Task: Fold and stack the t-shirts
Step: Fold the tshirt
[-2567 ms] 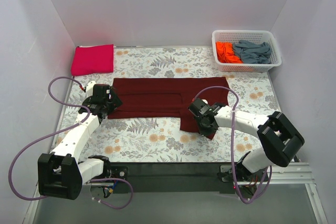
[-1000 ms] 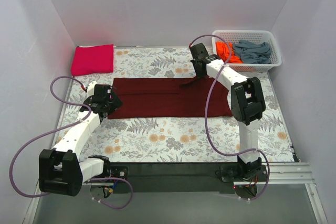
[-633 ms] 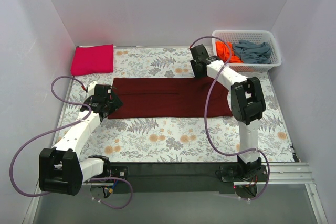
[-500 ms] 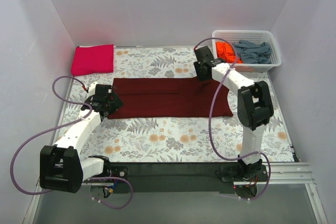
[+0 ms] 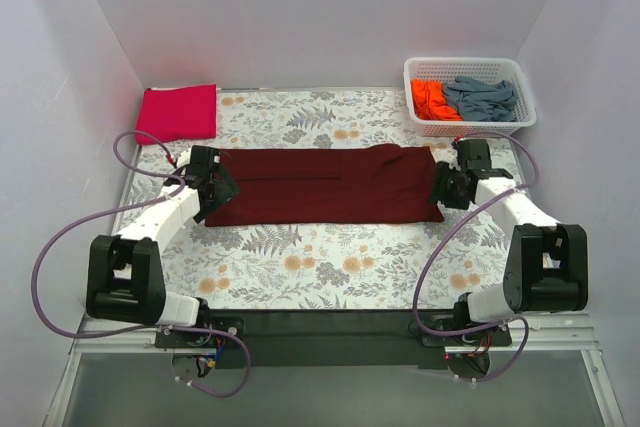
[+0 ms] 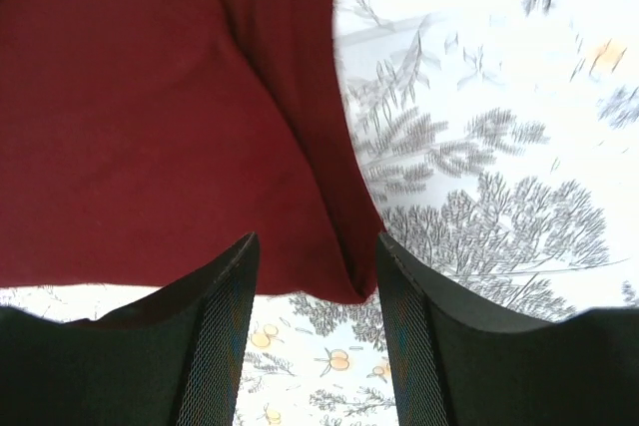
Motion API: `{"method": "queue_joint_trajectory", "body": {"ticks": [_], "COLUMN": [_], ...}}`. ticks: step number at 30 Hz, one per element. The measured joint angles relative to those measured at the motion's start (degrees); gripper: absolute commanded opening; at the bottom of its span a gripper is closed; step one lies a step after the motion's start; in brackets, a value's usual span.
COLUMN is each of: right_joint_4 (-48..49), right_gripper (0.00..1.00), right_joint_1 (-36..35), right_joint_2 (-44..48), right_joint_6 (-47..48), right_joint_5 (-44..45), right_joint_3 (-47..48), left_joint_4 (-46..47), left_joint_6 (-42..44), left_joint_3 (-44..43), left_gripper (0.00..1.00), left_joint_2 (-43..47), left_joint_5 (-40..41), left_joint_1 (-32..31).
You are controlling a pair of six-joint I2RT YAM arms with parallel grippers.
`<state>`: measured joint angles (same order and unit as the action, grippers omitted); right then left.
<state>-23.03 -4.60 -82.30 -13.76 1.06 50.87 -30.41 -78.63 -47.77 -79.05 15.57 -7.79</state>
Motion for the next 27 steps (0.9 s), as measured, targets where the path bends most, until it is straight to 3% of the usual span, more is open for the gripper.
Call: {"method": "queue_joint_trajectory", "body": {"ticks": [10,19,22,23,27], "right_joint_4": [8.5,11.02,11.19,11.28,11.15], "right_gripper": [0.49,0.23,0.11,0.02,0.01], "right_joint_1": [7.82,9.14,9.92,10.23,11.04], "right_joint_2": [0.63,0.15,0.2,0.22,1.66], "right_joint_6": [-2.27,-3.13,-3.45,-3.5,-3.76], "right_joint_5": [-13.92,-18.18,-19.02,-19.3,-19.56], "right_joint_3": [-7.63,-10.36,-11.5,-12.02,-13.9], "left_joint_4": [-0.24,-0.44,-0.37,-0.33,0.07], "left_joint_6": [-0.68,-0.9,-1.03,-1.07,-1.31], "left_joint_3": [-1.33,-1.31,-1.16,-1.07,-0.68], "left_gripper": [0.79,0.78,0.77,0.76,0.74], "left_joint_2": [-8.76,-9.44,-9.44,-9.42,-9.11], "left_joint_5": [-2.14,-3.15,-3.34,-3.41,-4.85], "left_joint_1": [1.6,2.82,3.08,3.19,4.66]}}
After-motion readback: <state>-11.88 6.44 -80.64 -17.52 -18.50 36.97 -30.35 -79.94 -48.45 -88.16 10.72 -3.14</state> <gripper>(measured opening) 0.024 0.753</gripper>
